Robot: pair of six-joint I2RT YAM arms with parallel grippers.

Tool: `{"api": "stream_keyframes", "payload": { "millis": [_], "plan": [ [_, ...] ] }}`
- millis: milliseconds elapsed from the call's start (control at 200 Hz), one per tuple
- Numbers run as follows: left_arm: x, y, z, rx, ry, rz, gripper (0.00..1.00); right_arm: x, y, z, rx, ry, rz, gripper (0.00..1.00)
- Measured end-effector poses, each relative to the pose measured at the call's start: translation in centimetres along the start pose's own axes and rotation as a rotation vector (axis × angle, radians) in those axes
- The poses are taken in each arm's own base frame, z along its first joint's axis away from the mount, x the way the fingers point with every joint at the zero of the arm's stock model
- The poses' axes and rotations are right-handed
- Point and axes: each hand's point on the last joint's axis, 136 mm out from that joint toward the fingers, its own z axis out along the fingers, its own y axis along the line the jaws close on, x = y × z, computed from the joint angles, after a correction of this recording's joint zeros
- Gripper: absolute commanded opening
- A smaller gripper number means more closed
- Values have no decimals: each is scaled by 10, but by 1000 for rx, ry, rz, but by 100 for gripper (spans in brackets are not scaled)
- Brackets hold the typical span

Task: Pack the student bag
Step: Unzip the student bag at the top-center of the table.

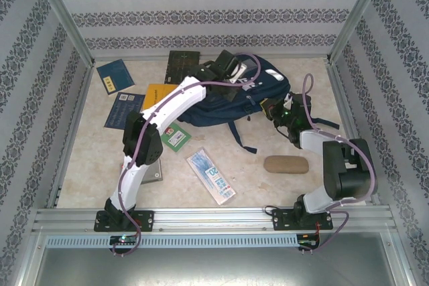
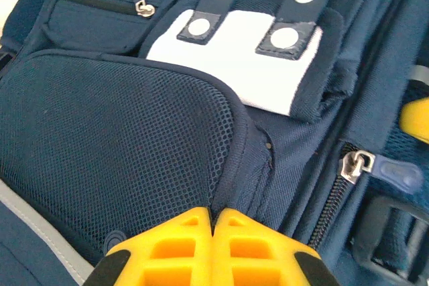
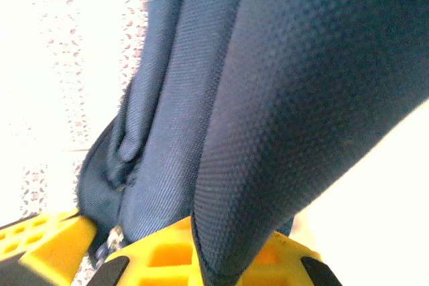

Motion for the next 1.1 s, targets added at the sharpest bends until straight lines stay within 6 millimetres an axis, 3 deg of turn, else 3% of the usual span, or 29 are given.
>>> {"api": "stream_keyframes", "payload": {
  "millis": [50, 135, 195, 340, 480, 624, 704, 914, 994, 1104],
  "plan": [
    [-1, 10, -2, -1, -3, -16, 1, 5, 11, 1, -14, -1, -7, 0],
    [-4, 24, -7, -10, -15, -39, 37, 11, 25, 3, -28, -6, -10, 0],
    [-5, 29, -11, -23, -26, -56, 55, 15, 32, 4, -29, -9, -6, 0],
    [9, 36, -32, -62, -49, -117, 58, 18, 38, 6, 3, -18, 14, 0],
    [27, 37, -76, -90, -121, -186, 56, 16, 42, 8, 25, -32, 31, 0],
    [49, 17, -104, -81, -219, -245, 52, 17, 46, 10, 36, -38, 50, 0],
    [68, -3, -96, -69, -233, -251, 50, 19, 46, 11, 47, -40, 56, 0],
    [124, -66, -42, -59, -208, -174, 52, 20, 46, 10, 64, -47, 80, 0],
    [134, -75, -26, -72, -216, -169, 53, 21, 47, 10, 66, -49, 94, 0],
    [129, -73, -9, -107, -257, -188, 53, 24, 50, 7, 65, -49, 101, 0]
  ]
}}
